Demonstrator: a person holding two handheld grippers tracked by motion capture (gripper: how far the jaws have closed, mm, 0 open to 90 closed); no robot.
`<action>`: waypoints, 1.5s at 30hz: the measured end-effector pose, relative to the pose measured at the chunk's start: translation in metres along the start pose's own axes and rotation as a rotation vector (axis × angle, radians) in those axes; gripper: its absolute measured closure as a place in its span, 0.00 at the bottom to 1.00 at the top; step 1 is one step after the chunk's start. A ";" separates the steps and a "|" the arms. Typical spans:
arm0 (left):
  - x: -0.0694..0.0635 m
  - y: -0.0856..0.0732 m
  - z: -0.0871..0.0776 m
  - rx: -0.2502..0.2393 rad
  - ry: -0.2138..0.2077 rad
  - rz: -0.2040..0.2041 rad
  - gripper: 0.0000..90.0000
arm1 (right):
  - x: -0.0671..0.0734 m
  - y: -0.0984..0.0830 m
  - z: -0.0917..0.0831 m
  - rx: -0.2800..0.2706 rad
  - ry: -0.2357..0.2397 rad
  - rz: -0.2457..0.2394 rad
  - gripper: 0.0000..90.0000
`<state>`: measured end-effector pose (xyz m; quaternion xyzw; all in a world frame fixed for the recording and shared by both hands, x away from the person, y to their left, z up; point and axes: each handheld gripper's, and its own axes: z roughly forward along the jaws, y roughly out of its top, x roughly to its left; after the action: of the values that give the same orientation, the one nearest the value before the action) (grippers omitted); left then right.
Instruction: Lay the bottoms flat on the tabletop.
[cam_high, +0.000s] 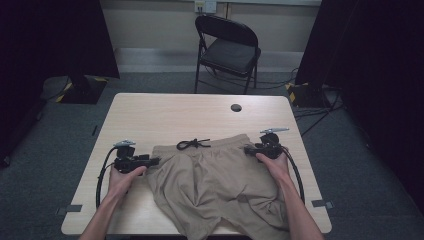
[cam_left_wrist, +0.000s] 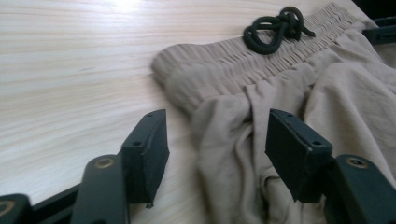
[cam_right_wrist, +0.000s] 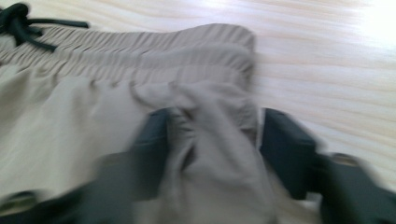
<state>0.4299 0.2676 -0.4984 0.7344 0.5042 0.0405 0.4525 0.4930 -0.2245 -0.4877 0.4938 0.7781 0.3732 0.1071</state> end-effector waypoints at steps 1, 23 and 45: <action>-0.005 -0.001 0.004 0.005 -0.014 0.017 0.50 | 0.002 -0.001 0.000 0.000 0.002 -0.008 0.61; -0.018 0.011 -0.003 -0.056 -0.084 0.038 0.99 | 0.014 0.001 -0.046 -0.148 0.077 -0.016 0.98; -0.048 0.100 -0.084 -0.383 -0.130 0.142 0.99 | 0.032 0.068 -0.132 -0.446 0.093 -0.065 0.98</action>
<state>0.4335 0.2751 -0.3594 0.6698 0.4040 0.1202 0.6114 0.4537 -0.2444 -0.3429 0.4149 0.6958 0.5546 0.1897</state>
